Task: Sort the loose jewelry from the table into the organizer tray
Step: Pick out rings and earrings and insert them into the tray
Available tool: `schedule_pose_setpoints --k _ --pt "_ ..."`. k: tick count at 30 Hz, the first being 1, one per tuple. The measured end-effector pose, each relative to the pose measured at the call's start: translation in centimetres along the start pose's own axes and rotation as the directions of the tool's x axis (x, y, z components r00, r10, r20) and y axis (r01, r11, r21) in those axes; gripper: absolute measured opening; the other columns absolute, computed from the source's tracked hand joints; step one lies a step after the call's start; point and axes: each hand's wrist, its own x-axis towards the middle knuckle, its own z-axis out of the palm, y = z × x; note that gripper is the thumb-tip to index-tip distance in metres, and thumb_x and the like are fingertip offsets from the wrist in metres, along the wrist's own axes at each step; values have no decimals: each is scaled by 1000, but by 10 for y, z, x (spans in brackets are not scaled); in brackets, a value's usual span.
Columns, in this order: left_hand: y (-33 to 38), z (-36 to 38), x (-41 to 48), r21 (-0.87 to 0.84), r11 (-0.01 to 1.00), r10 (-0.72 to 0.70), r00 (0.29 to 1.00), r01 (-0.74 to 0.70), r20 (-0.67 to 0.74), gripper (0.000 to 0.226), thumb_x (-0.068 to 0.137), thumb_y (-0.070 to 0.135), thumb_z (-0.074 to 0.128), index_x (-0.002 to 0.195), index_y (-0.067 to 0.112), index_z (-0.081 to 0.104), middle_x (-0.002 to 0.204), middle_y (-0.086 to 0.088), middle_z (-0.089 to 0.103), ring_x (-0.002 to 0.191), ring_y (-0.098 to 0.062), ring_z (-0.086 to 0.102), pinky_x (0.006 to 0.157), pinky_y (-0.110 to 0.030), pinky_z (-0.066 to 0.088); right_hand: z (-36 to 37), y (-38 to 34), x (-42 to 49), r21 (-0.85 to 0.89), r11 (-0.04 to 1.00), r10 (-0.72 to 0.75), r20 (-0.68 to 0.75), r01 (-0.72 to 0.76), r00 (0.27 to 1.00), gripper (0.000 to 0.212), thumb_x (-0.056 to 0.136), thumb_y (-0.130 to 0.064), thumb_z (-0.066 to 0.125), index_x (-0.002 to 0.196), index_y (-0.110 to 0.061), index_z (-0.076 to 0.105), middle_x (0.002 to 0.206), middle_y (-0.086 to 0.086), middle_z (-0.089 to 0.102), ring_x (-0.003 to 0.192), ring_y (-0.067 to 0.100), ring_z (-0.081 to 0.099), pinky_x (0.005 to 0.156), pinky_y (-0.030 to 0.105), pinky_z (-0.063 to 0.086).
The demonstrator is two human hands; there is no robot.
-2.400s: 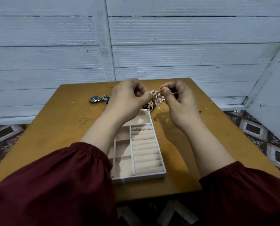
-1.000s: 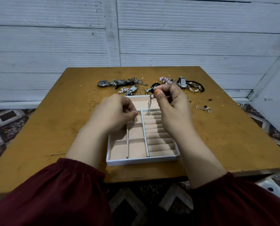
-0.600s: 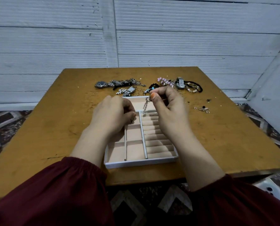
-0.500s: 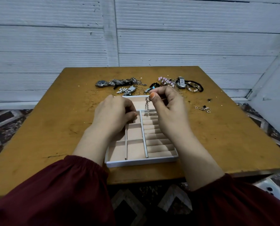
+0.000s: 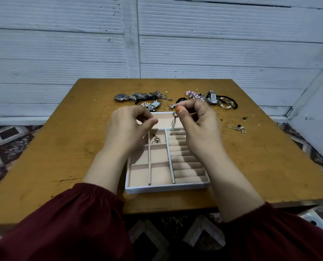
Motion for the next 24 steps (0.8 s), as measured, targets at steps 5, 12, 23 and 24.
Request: schedule_pose_setpoints --k 5,12,23,24 --pt "-4 -7 -5 -140 990 -41 995 28 -91 12 76 37 76 75 27 71 69 12 67 65 -8 61 63 -41 55 3 -1 2 -20 1000 4 20 -4 1000 13 93 -17 59 86 -28 61 74 -17 59 58 -3 47 57 13 39" --pt "-10 -13 -16 -191 981 -72 989 46 -132 11 78 33 75 71 28 68 65 11 64 56 -5 53 60 -33 49 8 5 5 -94 995 34 90 -25 995 8 89 -18 63 85 -25 67 79 -14 65 58 -5 50 62 23 40" --pt "-7 -15 -20 -191 978 -107 985 80 -133 10 79 33 74 72 29 67 69 11 65 59 -1 53 60 -27 47 12 11 0 -233 970 108 178 -65 978 8 88 -25 65 81 -23 69 67 -14 62 60 0 50 62 27 41" --pt "-7 -15 -20 -188 979 -106 985 79 -134 10 79 33 74 72 29 68 69 12 65 59 -2 53 60 -27 47 12 11 0 -253 965 116 186 -67 976 9 88 -25 65 81 -23 69 68 -14 63 59 0 51 62 28 42"
